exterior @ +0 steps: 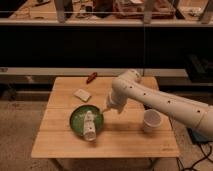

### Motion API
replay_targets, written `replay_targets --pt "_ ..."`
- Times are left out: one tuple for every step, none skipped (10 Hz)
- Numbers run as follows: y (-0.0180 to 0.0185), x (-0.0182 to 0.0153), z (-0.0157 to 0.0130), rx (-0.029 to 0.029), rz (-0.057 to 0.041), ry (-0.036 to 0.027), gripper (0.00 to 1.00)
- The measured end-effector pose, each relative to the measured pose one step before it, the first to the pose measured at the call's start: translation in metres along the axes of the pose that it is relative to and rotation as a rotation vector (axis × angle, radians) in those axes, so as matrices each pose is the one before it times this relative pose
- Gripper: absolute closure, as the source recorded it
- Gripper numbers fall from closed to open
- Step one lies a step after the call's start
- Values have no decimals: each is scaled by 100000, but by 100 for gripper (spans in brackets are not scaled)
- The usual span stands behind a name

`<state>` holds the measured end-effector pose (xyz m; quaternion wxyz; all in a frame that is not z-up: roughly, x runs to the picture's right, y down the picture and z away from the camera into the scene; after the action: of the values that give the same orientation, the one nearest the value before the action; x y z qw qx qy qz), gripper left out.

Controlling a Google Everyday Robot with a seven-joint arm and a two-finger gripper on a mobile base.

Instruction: Drag the ceramic bowl in a circle

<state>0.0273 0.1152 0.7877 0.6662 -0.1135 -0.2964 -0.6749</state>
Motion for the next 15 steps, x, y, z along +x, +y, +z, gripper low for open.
replay_targets --pt "-177 787 1578 -757 -523 -733 35" --pt "-152 779 1080 -195 -80 -99 35" --pt "-74 882 1124 136 339 88 35" --pt "-57 781 825 409 -119 72 35" --pt "-78 844 624 810 -315 79 35" --pt "-26 282 341 748 -174 -452 35" --pt "-177 199 408 975 -422 -734 35" --pt "-638 33 562 1280 -1391 -1290 35" --pt "-776 -61 510 623 -2314 -1276 37" --pt "-519 -44 413 223 -1761 -920 44" --pt "-477 -45 482 143 -1654 -1124 54" --pt "-304 -28 456 214 -1073 -988 63" --pt "-230 54 373 109 -862 -782 67" --pt "-31 8 365 -28 -355 -714 67" --pt "-194 69 526 -242 -614 -1038 67"
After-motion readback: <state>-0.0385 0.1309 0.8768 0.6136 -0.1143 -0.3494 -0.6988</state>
